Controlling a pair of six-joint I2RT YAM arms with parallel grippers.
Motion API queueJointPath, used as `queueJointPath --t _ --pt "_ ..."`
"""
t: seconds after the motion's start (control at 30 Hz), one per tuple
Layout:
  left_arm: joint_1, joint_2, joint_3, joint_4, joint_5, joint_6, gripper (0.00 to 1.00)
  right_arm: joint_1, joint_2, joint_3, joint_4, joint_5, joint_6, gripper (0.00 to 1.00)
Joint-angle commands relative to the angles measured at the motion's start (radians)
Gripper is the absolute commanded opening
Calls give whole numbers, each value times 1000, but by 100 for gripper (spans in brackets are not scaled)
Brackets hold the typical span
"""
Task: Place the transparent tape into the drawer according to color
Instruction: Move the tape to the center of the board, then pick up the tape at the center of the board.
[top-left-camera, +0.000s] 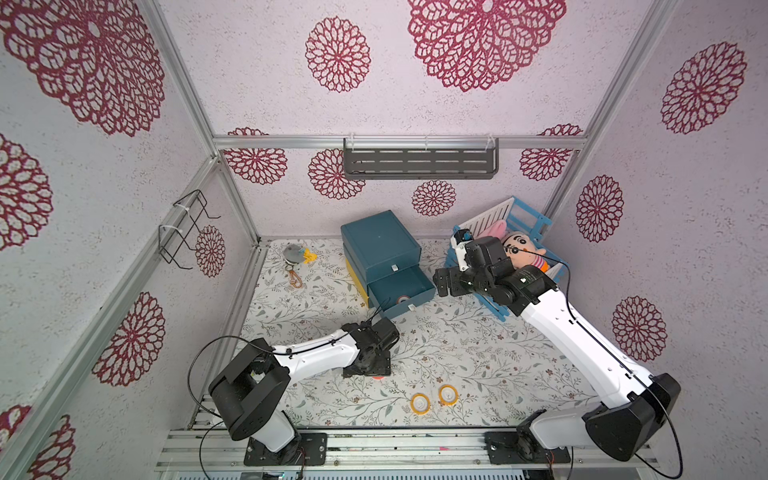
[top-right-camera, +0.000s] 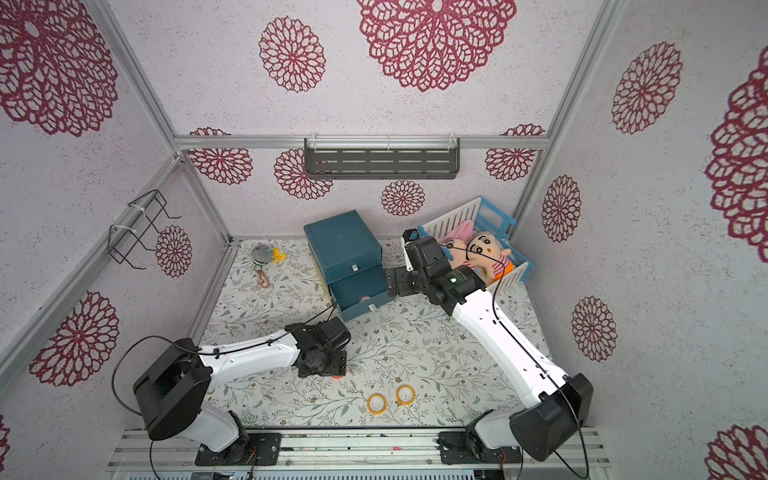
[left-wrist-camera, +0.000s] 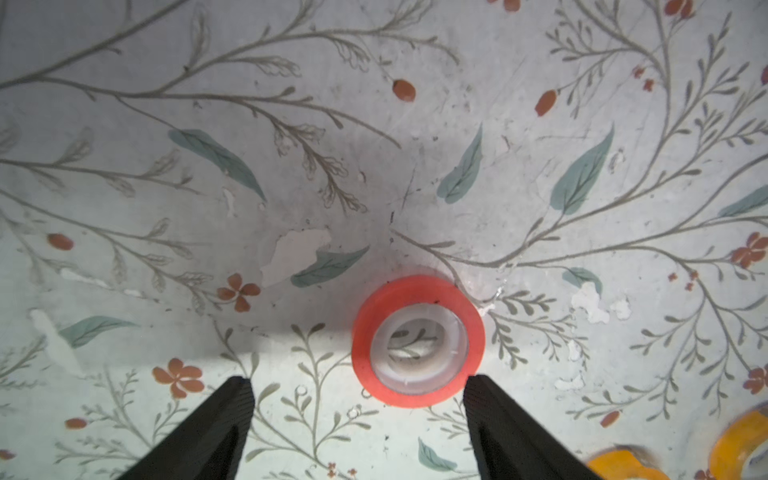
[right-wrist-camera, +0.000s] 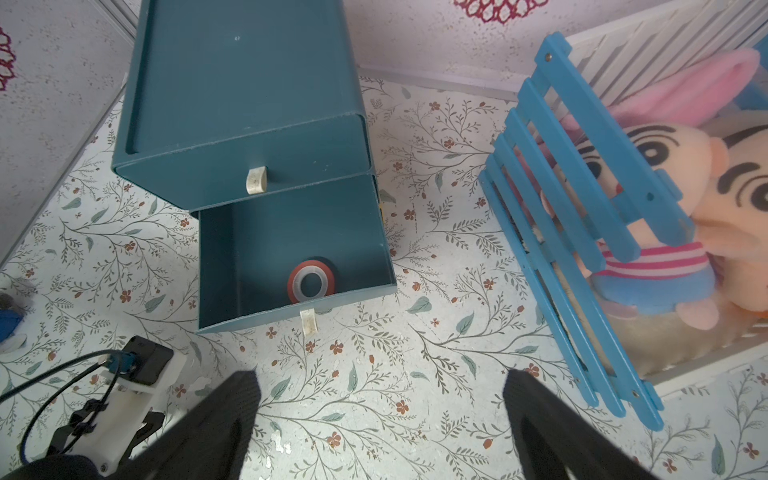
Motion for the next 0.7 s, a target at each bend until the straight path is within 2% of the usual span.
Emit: queueJointPath --t 0.0,0.5,0.67 --pt "23 -12 -23 24 25 1 84 -12 -46 2 13 15 -11 99" --pt "78 59 -15 54 55 33 76 -17 -33 -15 26 -10 -10 99" --pt "81 64 -21 36 64 43 65 -20 -36 -17 22 -8 -14 99"
